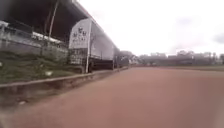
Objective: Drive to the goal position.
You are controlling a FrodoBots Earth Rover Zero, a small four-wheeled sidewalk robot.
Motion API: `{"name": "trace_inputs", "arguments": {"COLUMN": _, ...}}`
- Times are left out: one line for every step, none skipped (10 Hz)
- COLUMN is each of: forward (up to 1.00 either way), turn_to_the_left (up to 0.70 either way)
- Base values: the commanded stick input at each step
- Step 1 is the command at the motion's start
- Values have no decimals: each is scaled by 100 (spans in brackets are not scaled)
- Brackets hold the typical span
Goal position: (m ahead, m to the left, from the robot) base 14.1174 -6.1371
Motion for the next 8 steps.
{"name": "trace_inputs", "arguments": {"forward": 70, "turn_to_the_left": -9}}
{"name": "trace_inputs", "arguments": {"forward": 70, "turn_to_the_left": -18}}
{"name": "trace_inputs", "arguments": {"forward": 70, "turn_to_the_left": -27}}
{"name": "trace_inputs", "arguments": {"forward": 70, "turn_to_the_left": -34}}
{"name": "trace_inputs", "arguments": {"forward": 70, "turn_to_the_left": -34}}
{"name": "trace_inputs", "arguments": {"forward": 70, "turn_to_the_left": -34}}
{"name": "trace_inputs", "arguments": {"forward": 70, "turn_to_the_left": -34}}
{"name": "trace_inputs", "arguments": {"forward": 70, "turn_to_the_left": -34}}
